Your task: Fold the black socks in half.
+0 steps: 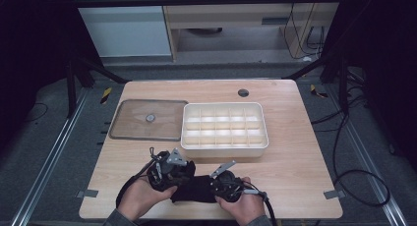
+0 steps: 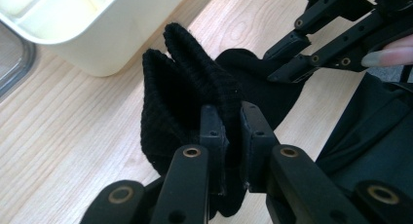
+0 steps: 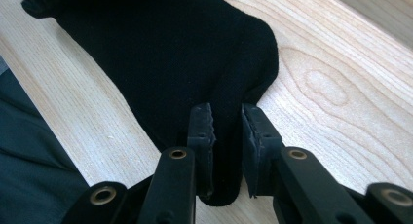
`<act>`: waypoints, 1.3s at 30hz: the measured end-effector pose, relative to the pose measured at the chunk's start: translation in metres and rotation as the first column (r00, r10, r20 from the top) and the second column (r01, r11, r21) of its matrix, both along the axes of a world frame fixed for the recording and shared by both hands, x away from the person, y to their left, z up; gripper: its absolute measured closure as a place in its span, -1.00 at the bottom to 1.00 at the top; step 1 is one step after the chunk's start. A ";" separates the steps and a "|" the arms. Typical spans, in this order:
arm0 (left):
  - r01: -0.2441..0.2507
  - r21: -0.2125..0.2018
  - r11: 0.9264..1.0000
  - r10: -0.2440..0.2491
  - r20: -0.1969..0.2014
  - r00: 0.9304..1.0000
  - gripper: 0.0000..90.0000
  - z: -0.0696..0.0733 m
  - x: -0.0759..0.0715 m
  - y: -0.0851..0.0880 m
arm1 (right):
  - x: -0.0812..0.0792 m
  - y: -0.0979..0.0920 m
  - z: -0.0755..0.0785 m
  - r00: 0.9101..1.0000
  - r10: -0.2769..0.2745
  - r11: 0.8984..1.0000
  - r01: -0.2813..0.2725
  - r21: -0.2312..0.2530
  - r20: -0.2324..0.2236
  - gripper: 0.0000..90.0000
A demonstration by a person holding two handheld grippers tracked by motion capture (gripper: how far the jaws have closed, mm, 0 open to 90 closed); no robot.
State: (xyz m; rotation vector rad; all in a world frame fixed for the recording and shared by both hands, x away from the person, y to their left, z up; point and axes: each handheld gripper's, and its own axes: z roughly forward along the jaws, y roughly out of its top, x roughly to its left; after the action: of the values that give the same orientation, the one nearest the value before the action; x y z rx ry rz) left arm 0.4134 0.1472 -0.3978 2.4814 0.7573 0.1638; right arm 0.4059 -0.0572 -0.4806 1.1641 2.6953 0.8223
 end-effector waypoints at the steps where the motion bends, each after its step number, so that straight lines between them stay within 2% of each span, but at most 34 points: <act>1: 0.004 0.000 1.000 -0.004 0.001 1.000 0.82 0.000 -0.001 -0.002 | 0.000 0.000 0.000 1.000 0.002 1.000 -0.002 0.004 -0.003 0.69; 9: 0.046 -0.002 0.999 -0.046 0.005 0.999 0.82 -0.004 -0.011 -0.018 | 0.002 -0.002 -0.001 1.000 0.001 1.000 -0.001 0.022 -0.007 0.69; 14: 0.047 -0.009 0.999 -0.047 -0.005 0.999 0.82 -0.010 -0.012 -0.023 | 0.002 -0.004 -0.001 1.000 -0.005 0.999 0.006 0.042 -0.017 0.69; 17: 0.050 -0.009 0.999 -0.050 -0.020 0.999 0.82 -0.019 -0.012 -0.029 | 0.002 -0.005 -0.002 1.000 -0.016 0.999 0.017 0.049 -0.022 0.69; 22: 0.041 -0.011 0.999 -0.041 -0.022 0.999 0.82 -0.026 -0.012 -0.032 | 0.002 -0.006 -0.002 0.999 -0.023 0.998 0.025 0.063 -0.022 0.67; 25: 0.040 -0.028 0.999 -0.041 -0.038 0.998 0.82 -0.031 -0.012 -0.035 | 0.002 -0.007 -0.003 0.999 -0.033 0.997 0.034 0.076 -0.020 0.58; 26: 0.037 -0.023 0.999 -0.038 -0.039 0.999 0.82 -0.033 -0.012 -0.036 | 0.002 -0.008 -0.002 0.999 -0.035 0.996 0.036 0.080 -0.007 0.48; 31: 0.037 0.003 0.999 -0.037 -0.038 0.999 0.82 -0.042 -0.012 -0.042 | 0.000 -0.012 0.003 0.999 -0.052 0.994 0.051 0.092 0.012 0.42; 33: 0.040 0.008 0.999 -0.040 -0.040 0.998 0.82 -0.044 -0.012 -0.044 | -0.003 -0.015 0.006 0.998 -0.054 0.995 0.052 0.086 0.023 0.45; 34: 0.039 0.015 0.999 -0.038 -0.038 0.999 0.82 -0.045 -0.012 -0.045 | -0.006 -0.017 0.009 0.998 -0.046 0.996 0.043 0.082 0.033 0.54; 35: 0.041 0.016 0.999 -0.040 -0.039 0.998 0.82 -0.046 -0.012 -0.046 | -0.006 -0.017 0.009 0.998 -0.046 0.996 0.043 0.082 0.033 0.54; 39: 0.045 0.019 0.999 -0.044 -0.043 0.998 0.82 -0.048 -0.012 -0.049 | -0.009 -0.019 0.009 1.000 -0.013 0.996 0.011 0.089 0.023 0.79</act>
State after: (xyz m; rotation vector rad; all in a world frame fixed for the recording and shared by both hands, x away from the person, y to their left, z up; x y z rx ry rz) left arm 0.4011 0.0982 -0.4462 2.5255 0.7209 0.1026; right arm 0.3967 -0.0760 -0.4718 1.1786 2.6554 0.9569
